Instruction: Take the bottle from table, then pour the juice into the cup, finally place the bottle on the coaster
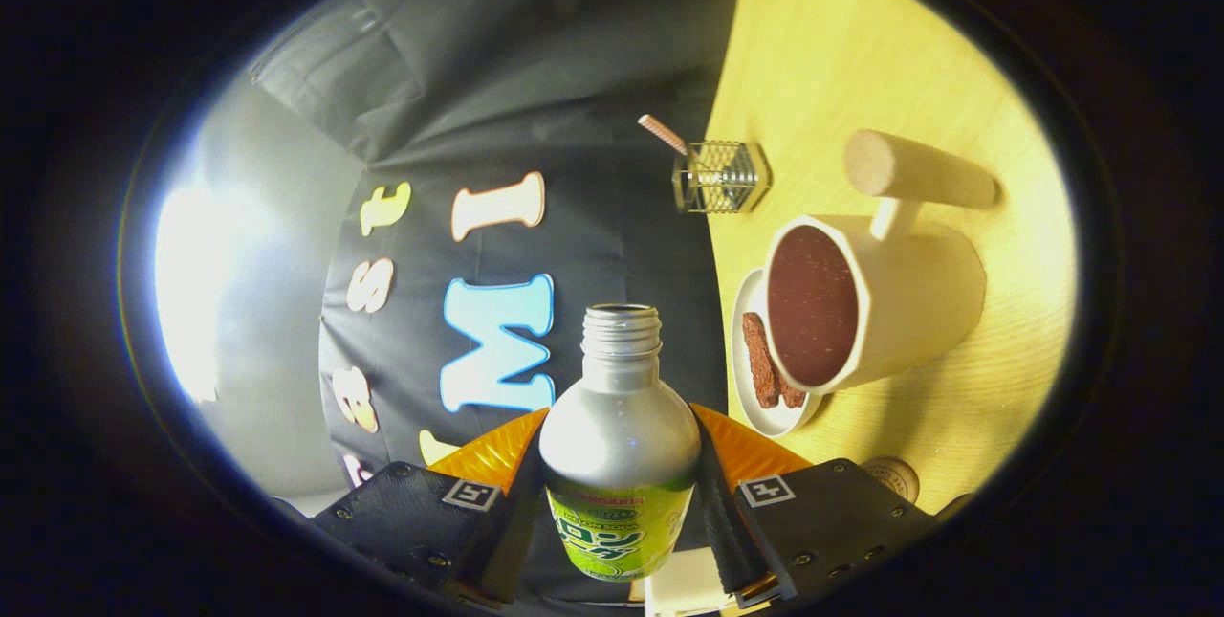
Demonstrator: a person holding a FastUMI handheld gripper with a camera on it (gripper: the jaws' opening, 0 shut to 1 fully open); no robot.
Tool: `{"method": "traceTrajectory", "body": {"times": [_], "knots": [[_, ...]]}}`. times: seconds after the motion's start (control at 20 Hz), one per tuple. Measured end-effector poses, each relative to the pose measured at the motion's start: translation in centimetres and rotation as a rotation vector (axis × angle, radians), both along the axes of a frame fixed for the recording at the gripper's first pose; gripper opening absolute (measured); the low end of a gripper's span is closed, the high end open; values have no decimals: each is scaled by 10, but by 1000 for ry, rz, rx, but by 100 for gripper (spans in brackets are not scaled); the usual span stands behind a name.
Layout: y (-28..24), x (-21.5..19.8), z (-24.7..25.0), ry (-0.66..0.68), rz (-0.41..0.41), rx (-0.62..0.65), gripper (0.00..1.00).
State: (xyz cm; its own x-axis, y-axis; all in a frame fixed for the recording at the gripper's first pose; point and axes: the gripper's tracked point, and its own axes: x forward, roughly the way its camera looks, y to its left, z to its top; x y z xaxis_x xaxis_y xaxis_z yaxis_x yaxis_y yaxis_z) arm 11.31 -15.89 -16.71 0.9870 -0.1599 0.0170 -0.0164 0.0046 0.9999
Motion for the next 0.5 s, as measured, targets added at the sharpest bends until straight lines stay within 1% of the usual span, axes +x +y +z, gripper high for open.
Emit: {"method": "traceTrajectory", "body": {"times": [0.15, 0.5], "knots": [[9, 3, 17, -29, 27, -122, 76], [17, 2, 48, 20, 55, -435, 76]]}}
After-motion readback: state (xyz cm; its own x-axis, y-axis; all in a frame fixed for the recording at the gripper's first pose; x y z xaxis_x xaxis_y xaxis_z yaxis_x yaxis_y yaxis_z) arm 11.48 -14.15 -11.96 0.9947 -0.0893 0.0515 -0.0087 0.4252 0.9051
